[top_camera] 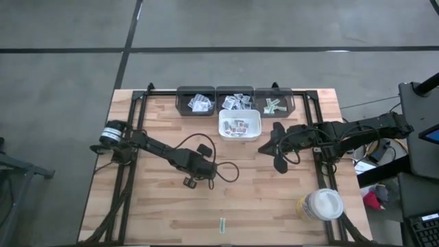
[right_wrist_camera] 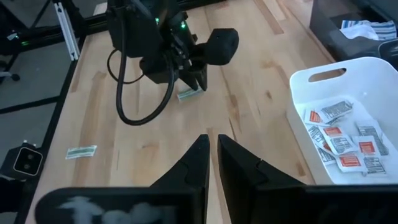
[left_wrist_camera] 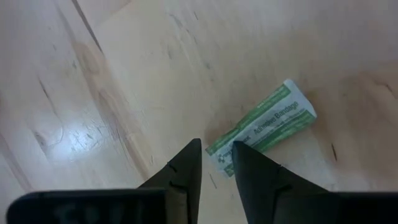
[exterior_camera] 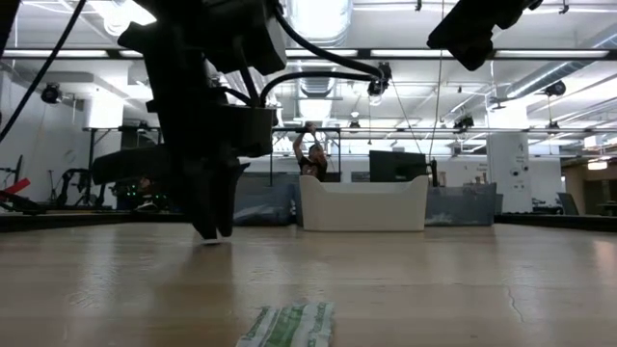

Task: Pick & Place First Aid Supplies
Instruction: Put the top green bandage pack into the right gray bin

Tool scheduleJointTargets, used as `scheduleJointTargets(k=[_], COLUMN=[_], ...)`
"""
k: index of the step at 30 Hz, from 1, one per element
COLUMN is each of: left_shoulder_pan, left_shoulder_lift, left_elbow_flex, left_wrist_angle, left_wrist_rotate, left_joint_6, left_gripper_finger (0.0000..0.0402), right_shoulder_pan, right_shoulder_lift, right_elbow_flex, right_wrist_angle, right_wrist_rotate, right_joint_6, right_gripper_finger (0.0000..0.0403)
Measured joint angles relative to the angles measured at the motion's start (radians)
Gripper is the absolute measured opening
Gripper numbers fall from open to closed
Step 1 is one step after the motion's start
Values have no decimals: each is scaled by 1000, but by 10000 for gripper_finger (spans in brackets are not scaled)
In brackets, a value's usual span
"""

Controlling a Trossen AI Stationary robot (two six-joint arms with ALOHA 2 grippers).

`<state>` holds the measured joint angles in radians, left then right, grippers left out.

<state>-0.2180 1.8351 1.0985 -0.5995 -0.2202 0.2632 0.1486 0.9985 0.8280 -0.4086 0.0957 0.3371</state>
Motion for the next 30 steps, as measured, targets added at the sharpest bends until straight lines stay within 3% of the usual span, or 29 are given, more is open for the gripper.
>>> scheduleJointTargets(k=[5,14,30], left_shoulder_pan=[0,-1,0], left_shoulder_lift=[-6,-8,-1], left_elbow_flex=[-1,-3,45], left_wrist_angle=[-1,6,6], left_wrist_rotate=[9,23,32], left_joint_6=[-4,-31,-109], left_gripper_finger=[78,5,0], right_shoulder_pan=[0,0,0], right_shoulder_lift=[0,0,0], right_elbow_flex=[0,0,0], right_wrist_angle=[0,0,0], right_wrist_rotate=[0,1,1], right_joint_6=[3,3,3], right_gripper_finger=[31,31,31])
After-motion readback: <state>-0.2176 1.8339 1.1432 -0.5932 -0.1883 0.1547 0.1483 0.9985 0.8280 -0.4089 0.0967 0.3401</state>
